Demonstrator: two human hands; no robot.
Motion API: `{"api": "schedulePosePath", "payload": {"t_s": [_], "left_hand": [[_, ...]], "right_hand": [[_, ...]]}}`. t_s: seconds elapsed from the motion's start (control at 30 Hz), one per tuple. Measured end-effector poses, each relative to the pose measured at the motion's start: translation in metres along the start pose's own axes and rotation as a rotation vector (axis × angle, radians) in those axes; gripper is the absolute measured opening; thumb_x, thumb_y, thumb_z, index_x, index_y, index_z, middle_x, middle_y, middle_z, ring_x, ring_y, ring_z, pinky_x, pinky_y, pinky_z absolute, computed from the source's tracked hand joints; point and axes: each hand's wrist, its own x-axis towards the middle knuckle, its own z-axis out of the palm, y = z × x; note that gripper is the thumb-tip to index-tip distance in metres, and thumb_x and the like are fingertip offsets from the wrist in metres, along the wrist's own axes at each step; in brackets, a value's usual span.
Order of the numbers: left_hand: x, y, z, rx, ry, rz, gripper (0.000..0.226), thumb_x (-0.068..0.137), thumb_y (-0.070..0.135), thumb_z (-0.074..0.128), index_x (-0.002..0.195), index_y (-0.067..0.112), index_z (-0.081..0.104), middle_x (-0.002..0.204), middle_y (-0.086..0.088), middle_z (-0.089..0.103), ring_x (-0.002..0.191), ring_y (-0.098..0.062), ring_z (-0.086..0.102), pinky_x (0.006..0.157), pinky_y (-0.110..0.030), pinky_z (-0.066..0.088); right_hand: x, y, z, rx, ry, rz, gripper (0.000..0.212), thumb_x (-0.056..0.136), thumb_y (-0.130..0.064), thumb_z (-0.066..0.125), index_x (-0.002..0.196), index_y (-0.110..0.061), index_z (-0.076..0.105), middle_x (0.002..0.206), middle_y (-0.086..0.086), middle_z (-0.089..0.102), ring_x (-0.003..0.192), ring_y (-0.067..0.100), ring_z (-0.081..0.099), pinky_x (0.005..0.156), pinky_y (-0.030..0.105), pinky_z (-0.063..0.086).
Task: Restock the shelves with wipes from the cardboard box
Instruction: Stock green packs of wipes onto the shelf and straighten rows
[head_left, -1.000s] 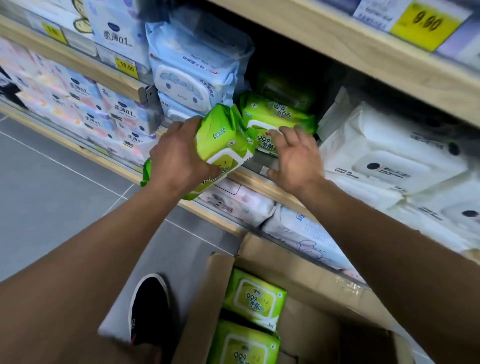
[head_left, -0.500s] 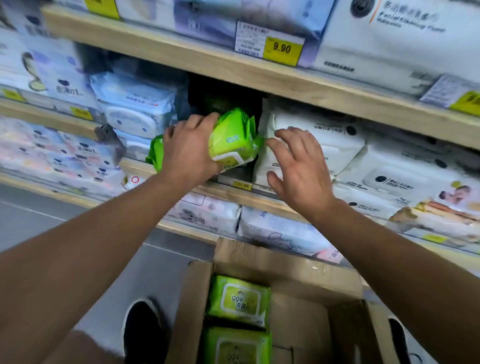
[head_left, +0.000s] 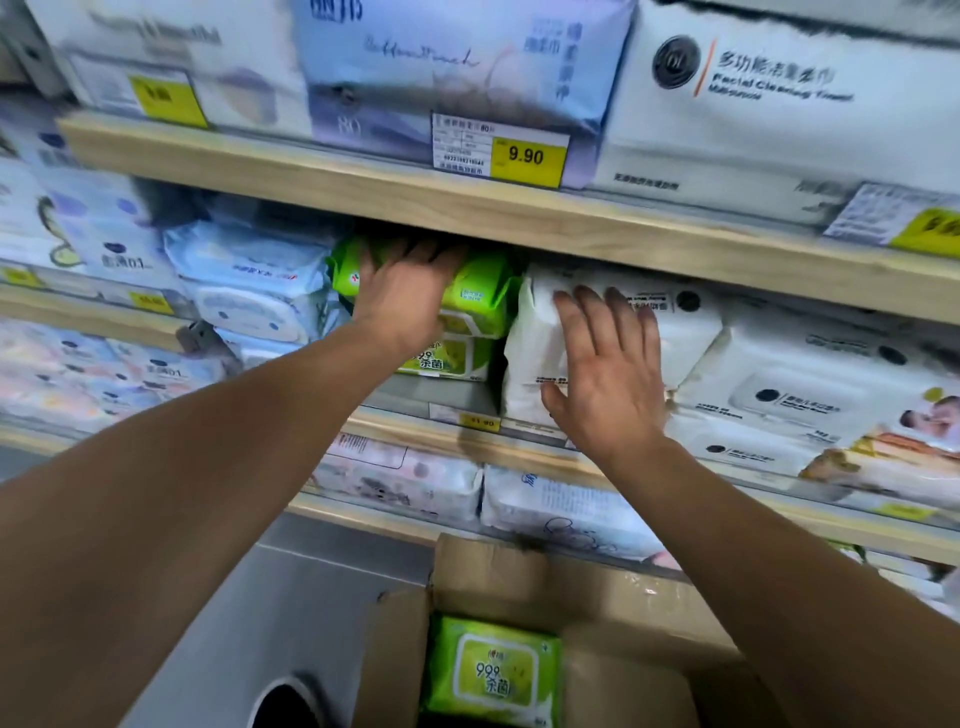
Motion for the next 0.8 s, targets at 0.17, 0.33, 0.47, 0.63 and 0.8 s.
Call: {"api": "schedulePosePath", "payload": {"t_s": [0.17, 0.33, 0.47, 0.63, 0.8], "left_hand": [[0.001, -0.010, 0.022, -0.016, 0.044, -0.015, 0.089, 0.073, 0.019, 0.073, 0.145, 0.040, 0.025, 0.145, -0.003, 0.037, 0.134, -0.033, 0.028, 0.108, -0.065, 0.014], [0.007, -0.016, 0.025, -0.058, 0.031, -0.057, 0.080, 0.077, 0.032, 0.071, 0.144, 0.037, 0.028, 0.144, -0.005, 0.038, 0.135, -0.032, 0.029, 0.108, -0.067, 0.013], [0.021, -0.016, 0.018, -0.091, -0.081, -0.103, 0.075, 0.084, 0.039, 0.066, 0.146, 0.039, 0.022, 0.150, -0.002, 0.033, 0.137, -0.030, 0.029, 0.107, -0.072, 0.009], [0.024, -0.021, 0.022, -0.069, -0.057, -0.166, 0.075, 0.083, 0.039, 0.066, 0.144, 0.041, 0.023, 0.147, -0.004, 0.037, 0.135, -0.034, 0.033, 0.106, -0.069, 0.016], [0.026, -0.008, 0.032, -0.058, -0.038, -0.212, 0.075, 0.083, 0.031, 0.064, 0.145, 0.039, 0.023, 0.150, -0.004, 0.030, 0.140, -0.036, 0.020, 0.105, -0.071, 0.009]], "right_hand": [[0.000, -0.002, 0.003, 0.001, 0.011, 0.023, 0.089, 0.070, -0.036, 0.075, 0.146, -0.015, 0.033, 0.147, 0.008, 0.037, 0.139, 0.034, 0.027, 0.118, 0.050, 0.010], [0.000, -0.005, 0.001, 0.007, -0.005, 0.042, 0.086, 0.072, -0.036, 0.073, 0.145, -0.014, 0.033, 0.148, 0.008, 0.036, 0.140, 0.034, 0.026, 0.118, 0.051, 0.010], [-0.001, -0.004, 0.000, 0.023, -0.006, 0.050, 0.085, 0.073, -0.035, 0.073, 0.145, -0.015, 0.034, 0.147, 0.008, 0.037, 0.140, 0.034, 0.027, 0.118, 0.051, 0.011], [-0.001, -0.003, -0.001, 0.037, -0.016, 0.053, 0.084, 0.074, -0.036, 0.072, 0.146, -0.016, 0.034, 0.148, 0.007, 0.036, 0.140, 0.033, 0.026, 0.118, 0.050, 0.010], [0.000, -0.005, -0.003, 0.037, -0.028, 0.059, 0.084, 0.073, -0.036, 0.073, 0.145, -0.016, 0.034, 0.148, 0.007, 0.037, 0.140, 0.033, 0.026, 0.118, 0.050, 0.010]]}}
